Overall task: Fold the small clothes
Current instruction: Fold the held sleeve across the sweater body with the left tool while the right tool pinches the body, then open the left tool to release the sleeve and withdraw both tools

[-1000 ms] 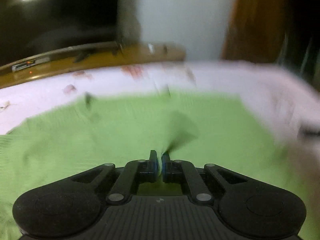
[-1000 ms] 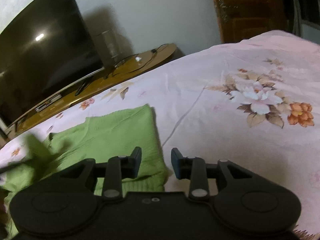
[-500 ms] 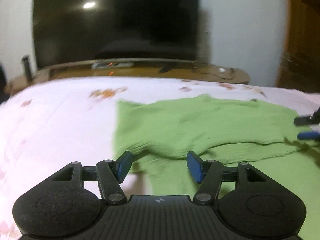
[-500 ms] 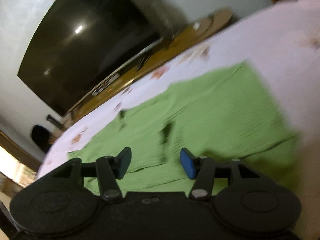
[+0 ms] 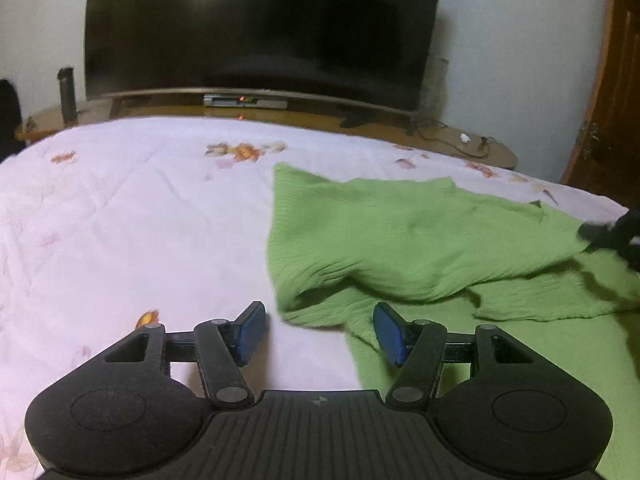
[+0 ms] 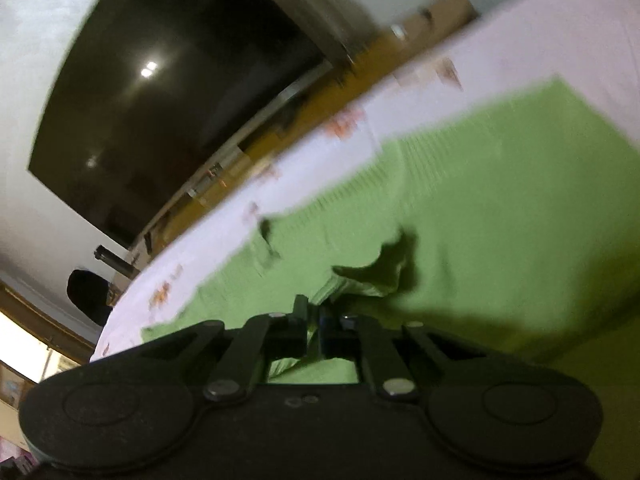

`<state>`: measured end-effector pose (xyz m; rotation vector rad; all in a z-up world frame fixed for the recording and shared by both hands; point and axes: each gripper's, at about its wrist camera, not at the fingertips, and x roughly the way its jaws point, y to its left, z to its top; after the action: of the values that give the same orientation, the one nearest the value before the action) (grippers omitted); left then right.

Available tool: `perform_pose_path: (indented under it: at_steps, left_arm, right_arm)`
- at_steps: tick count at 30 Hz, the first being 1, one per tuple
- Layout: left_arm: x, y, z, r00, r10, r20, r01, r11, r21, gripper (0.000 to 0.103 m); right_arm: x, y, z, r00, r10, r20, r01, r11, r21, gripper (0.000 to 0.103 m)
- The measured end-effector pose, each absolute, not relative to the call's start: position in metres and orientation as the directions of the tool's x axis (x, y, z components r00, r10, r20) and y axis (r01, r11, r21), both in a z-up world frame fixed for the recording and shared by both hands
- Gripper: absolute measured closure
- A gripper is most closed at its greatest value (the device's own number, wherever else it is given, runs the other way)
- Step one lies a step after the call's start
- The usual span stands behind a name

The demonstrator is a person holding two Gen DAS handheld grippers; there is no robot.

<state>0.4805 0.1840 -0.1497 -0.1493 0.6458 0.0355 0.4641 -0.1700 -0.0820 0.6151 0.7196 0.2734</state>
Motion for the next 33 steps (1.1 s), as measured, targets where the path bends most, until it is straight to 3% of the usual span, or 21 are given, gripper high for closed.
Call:
perform_pose_path:
  at_steps: [3,6,11,14,17,19,21,23,25,26,29,33]
  left_arm:
    - [0.488,0.186,-0.150,0.800,-0.017,-0.600,-0.093,0.984,-0.152,0.043]
    - [0.495,0.178,-0.153,0.782,0.021,-0.623,-0.086,0.994,-0.075,0.044]
    - [0.489,0.176,-0.152,0.785,0.025,-0.619,-0.072,0.996,-0.051,0.044]
    - [0.488,0.175,-0.151,0.781,0.027,-0.623,-0.063,0.997,-0.036,0.044]
    - [0.488,0.173,-0.146,0.784,0.031,-0.620,-0.063,0.998,-0.031,0.044]
    - [0.488,0.172,-0.145,0.792,0.040,-0.609,-0.064,0.998,-0.017,0.044]
    - [0.489,0.174,-0.146,0.787,0.036,-0.616,-0.070,0.997,-0.031,0.044]
    - [0.490,0.174,-0.148,0.783,0.033,-0.622,-0.068,0.997,-0.033,0.044]
    - [0.490,0.174,-0.149,0.782,0.032,-0.623,-0.065,0.997,-0.030,0.044]
    - [0.490,0.174,-0.149,0.782,0.032,-0.622,-0.067,0.997,-0.032,0.044]
    - [0.488,0.176,-0.150,0.788,0.029,-0.616,-0.073,0.996,-0.045,0.044]
    - [0.487,0.175,-0.152,0.794,0.035,-0.607,-0.076,0.996,-0.041,0.044]
  right_arm:
    - [0.463,-0.170,-0.066,0.738,0.431,-0.520,-0.082,0.821,0.565,0.097]
    - [0.462,-0.167,-0.053,0.744,0.421,-0.518,-0.129,0.852,0.507,0.097]
    - [0.428,-0.191,-0.021,0.846,0.380,-0.373,-0.204,0.879,0.431,0.097]
    - [0.429,-0.225,-0.063,0.772,0.329,-0.544,-0.064,0.892,0.448,0.097]
    - [0.429,-0.244,-0.088,0.743,0.342,-0.575,0.012,0.852,0.523,0.097]
    - [0.432,-0.251,-0.094,0.730,0.377,-0.570,0.029,0.816,0.577,0.090]
    - [0.432,-0.256,-0.094,0.732,0.383,-0.563,0.045,0.797,0.602,0.073]
    - [0.438,-0.262,-0.101,0.720,0.417,-0.555,0.075,0.747,0.660,0.074]
    - [0.446,-0.264,-0.105,0.709,0.435,-0.555,0.101,0.716,0.690,0.092]
    - [0.449,-0.258,-0.106,0.706,0.417,-0.573,0.106,0.738,0.667,0.097]
    - [0.448,-0.233,-0.068,0.762,0.374,-0.528,-0.043,0.844,0.534,0.097]
    - [0.423,-0.207,-0.010,0.849,0.383,-0.364,-0.263,0.904,0.338,0.097]
